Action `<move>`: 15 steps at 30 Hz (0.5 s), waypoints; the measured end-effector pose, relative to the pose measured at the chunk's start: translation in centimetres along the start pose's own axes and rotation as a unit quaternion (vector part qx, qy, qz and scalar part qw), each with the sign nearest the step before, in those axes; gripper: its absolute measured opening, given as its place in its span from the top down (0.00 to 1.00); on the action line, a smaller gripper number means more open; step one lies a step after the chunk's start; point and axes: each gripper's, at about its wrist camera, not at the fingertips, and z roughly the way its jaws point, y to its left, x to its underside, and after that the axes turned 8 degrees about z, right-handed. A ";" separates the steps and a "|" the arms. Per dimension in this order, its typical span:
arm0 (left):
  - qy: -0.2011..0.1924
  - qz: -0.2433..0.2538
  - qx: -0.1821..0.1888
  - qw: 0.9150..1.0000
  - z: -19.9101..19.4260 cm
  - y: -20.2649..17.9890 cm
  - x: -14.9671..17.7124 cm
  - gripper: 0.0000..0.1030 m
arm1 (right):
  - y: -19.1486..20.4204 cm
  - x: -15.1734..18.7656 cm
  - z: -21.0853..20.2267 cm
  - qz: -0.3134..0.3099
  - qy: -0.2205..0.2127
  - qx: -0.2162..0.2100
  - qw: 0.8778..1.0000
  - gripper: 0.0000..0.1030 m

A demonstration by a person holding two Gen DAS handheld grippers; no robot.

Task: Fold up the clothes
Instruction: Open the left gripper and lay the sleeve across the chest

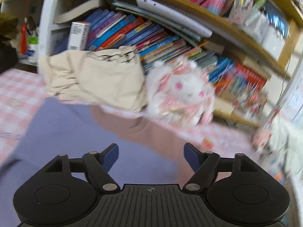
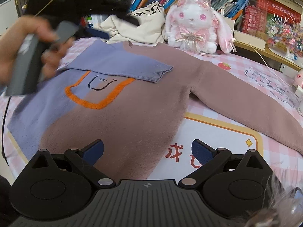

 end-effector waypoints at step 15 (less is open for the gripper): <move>0.065 0.091 -0.135 0.984 -8.0 4.9 9.4 0.17 | 2.3 0.4 0.7 0.038 0.007 0.054 0.998 0.05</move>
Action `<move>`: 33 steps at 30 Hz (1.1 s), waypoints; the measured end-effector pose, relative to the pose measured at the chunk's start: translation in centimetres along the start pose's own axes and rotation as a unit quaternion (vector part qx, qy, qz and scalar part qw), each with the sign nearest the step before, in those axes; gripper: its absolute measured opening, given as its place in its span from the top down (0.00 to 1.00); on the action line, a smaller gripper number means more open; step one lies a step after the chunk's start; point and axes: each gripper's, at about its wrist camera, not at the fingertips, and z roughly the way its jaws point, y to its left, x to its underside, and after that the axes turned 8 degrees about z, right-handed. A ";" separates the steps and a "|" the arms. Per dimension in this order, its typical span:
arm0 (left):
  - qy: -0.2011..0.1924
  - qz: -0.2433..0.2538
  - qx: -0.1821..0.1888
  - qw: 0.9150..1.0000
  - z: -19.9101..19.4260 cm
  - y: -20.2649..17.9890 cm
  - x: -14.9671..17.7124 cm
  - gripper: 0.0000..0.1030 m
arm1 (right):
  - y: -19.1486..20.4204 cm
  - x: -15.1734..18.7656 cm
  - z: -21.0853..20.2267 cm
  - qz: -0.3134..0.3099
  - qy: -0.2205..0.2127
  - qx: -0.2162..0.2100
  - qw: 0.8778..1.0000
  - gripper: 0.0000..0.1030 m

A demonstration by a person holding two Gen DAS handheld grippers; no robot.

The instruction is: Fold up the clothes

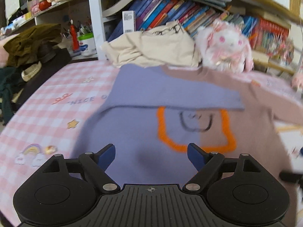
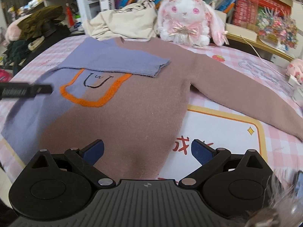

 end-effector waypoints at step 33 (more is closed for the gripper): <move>0.011 -0.001 0.029 1.000 1.4 11.0 2.7 0.11 | 4.8 3.9 -1.2 0.136 0.001 0.131 0.982 0.46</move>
